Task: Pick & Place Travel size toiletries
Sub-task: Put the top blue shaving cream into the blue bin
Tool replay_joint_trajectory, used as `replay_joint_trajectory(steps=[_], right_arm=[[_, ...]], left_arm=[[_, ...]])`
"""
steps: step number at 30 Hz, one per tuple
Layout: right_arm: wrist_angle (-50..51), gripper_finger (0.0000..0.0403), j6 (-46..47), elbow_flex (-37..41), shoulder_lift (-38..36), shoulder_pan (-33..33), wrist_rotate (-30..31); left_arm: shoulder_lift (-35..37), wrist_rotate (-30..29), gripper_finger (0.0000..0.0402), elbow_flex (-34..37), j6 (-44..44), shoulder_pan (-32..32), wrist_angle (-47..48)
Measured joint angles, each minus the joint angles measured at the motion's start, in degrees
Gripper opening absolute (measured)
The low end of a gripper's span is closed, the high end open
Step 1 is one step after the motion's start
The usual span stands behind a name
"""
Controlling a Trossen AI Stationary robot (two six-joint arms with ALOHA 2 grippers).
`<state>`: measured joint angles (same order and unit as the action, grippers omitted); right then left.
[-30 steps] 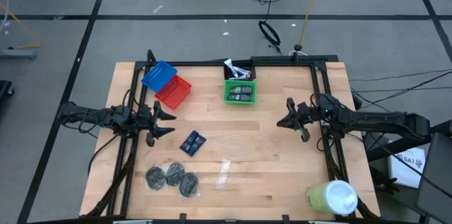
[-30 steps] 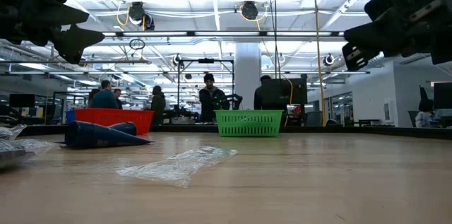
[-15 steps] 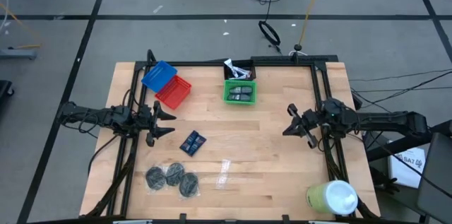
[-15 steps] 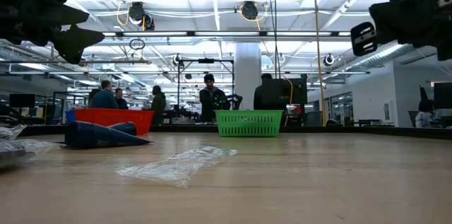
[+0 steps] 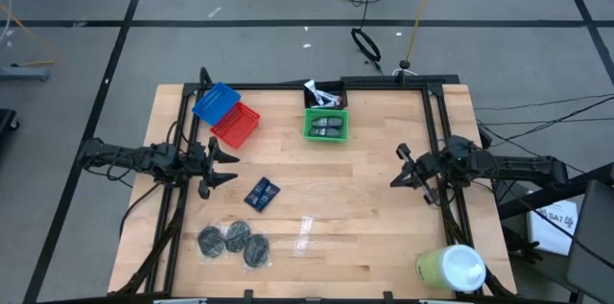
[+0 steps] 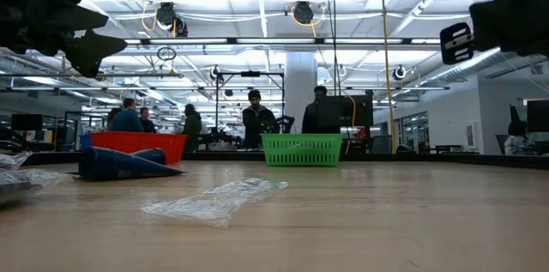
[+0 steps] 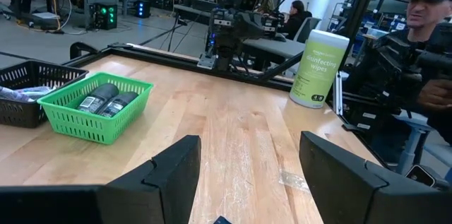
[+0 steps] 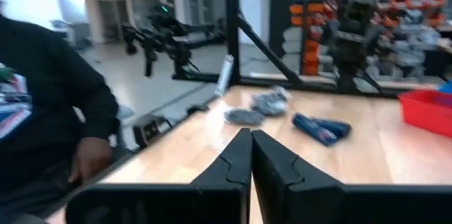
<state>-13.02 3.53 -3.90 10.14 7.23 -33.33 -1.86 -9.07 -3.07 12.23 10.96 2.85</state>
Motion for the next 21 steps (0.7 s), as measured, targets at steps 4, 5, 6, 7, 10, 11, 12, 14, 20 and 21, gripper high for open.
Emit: replay_joint_trajectory(steps=[4, 5, 6, 7, 10, 11, 12, 14, 20, 21], right_arm=[[6.55, 0.0000, -2.24, 0.04, -3.26, -0.89, 3.91], [6.99, 0.0000, -2.81, 0.04, -3.83, -1.16, 5.02], [7.37, 0.0000, -3.16, 0.04, -4.35, -1.40, 5.27], [7.54, 0.0000, -3.30, 0.04, -4.75, -1.68, 5.79], [7.99, 0.0000, -3.36, 0.04, -5.29, -2.74, 6.12], [8.11, 0.0000, -3.36, 0.04, -5.30, -3.11, 5.76], [8.35, 0.0000, -3.36, 0.04, -5.30, -3.39, 4.48], [8.42, 0.0000, -3.14, 0.04, -5.62, -4.06, 2.03], [10.68, 0.0000, -2.91, 0.04, -9.71, -5.34, 1.87], [11.12, 0.0000, -2.91, 0.04, -10.13, -5.49, 2.44]], left_arm=[[0.01, 0.01, 0.0237, 0.02, 0.00, 0.00, 0.00], [0.01, -0.01, 0.0237, 0.00, 0.00, 0.00, 0.00], [0.01, 0.01, 0.0237, 0.00, 0.00, 0.00, 0.00], [0.00, -0.01, 0.0237, 0.00, 0.00, 0.00, 0.00], [0.01, 0.00, 0.0237, 0.00, 0.00, 0.00, 0.00], [-0.01, 0.01, 0.0237, 0.00, 0.00, 0.00, 0.00], [0.01, -0.01, 0.0237, 0.00, 0.00, 0.00, 0.00], [-0.01, -0.01, 0.0237, 0.02, 0.00, 0.00, 0.00], [-0.01, 0.00, 0.0237, 0.02, 0.00, 0.00, 0.00], [0.01, 0.01, 0.0237, 0.00, 0.00, 0.00, 0.00]])
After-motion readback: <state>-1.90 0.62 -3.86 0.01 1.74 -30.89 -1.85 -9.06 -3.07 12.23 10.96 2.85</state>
